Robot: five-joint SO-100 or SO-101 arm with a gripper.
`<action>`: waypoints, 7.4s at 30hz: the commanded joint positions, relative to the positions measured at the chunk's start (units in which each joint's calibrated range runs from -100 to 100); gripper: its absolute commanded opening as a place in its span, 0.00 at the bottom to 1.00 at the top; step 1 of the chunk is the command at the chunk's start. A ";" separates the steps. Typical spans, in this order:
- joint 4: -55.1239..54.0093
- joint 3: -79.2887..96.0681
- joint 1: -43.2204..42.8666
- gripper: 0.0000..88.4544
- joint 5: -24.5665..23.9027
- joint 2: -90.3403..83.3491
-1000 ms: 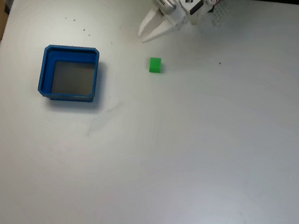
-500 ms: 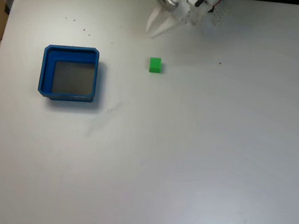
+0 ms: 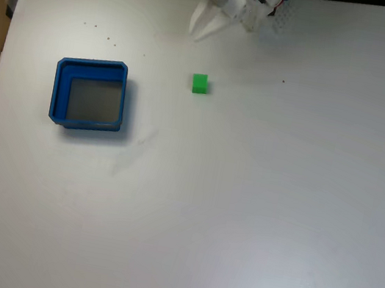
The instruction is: Pick up green cube and drop it in the blue box
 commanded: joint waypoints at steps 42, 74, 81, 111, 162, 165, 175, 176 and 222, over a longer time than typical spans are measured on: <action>22.90 -20.73 -8.65 0.02 -0.05 13.44; 24.22 -49.64 -8.72 0.02 -0.24 49.79; 23.89 -50.99 -8.65 0.02 -0.24 52.72; 23.48 -61.02 -8.65 0.03 -18.66 68.51; 24.30 -56.59 -8.29 0.29 -22.71 68.43; 24.22 -55.42 -8.29 0.29 -24.13 68.43; 23.31 -49.73 -9.59 0.29 -24.57 67.68; 23.31 -49.55 -9.59 0.29 -24.57 67.68; 5.18 -37.53 -11.18 0.28 -24.57 73.61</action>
